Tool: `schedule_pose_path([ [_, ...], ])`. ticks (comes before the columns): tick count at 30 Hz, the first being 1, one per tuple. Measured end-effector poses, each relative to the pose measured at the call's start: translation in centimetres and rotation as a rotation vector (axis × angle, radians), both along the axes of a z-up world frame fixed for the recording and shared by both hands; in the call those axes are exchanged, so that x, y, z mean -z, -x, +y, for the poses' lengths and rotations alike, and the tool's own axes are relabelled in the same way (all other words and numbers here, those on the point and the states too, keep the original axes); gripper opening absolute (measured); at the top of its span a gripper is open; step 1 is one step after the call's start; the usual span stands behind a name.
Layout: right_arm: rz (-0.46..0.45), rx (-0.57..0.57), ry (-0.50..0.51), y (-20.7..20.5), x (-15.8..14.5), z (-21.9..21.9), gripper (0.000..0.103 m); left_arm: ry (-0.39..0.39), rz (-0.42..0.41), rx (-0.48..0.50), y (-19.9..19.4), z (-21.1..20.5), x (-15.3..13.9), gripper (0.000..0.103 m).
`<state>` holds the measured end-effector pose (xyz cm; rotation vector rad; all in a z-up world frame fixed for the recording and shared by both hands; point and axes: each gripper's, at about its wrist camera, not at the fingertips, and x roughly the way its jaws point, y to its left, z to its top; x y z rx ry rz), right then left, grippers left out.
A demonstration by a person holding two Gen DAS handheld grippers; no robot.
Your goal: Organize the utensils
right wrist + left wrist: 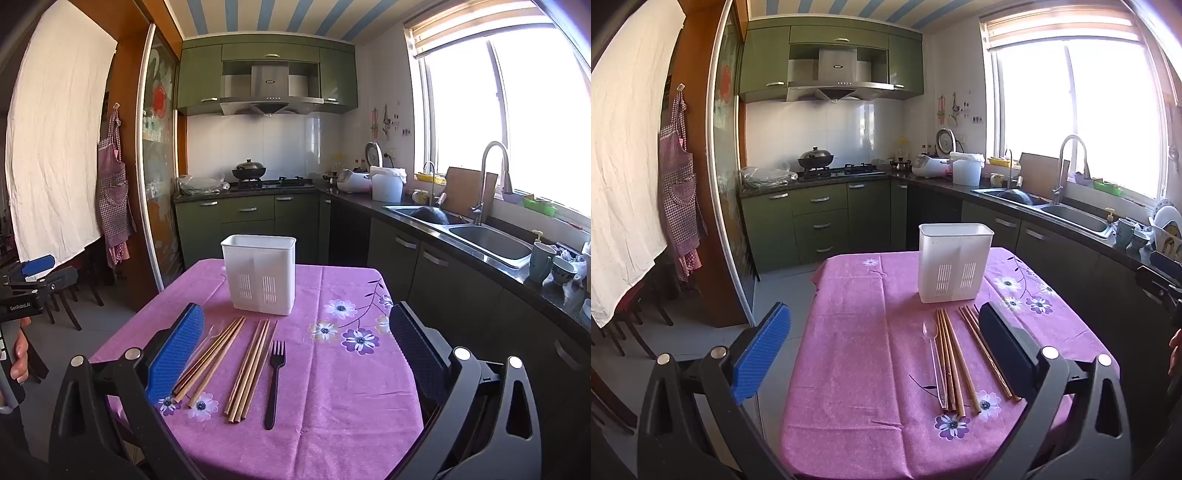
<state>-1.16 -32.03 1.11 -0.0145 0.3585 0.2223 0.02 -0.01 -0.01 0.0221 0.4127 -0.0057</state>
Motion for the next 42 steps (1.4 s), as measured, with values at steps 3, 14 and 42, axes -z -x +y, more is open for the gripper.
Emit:
schedule_pose_path([
  [3,0.001,-0.002,-0.001,0.0,0.0,0.0,0.099,0.003,0.000,-0.003,0.0,0.1,0.0,0.097],
  [14,0.011,-0.005,0.008,0.5,0.4,0.6,0.099,0.003,0.011,-0.004,0.0,0.6,-0.3,0.097],
  [42,0.030,-0.009,0.008,-1.4,1.7,1.0,0.099,0.000,0.026,0.001,-0.4,0.7,0.8,0.097],
])
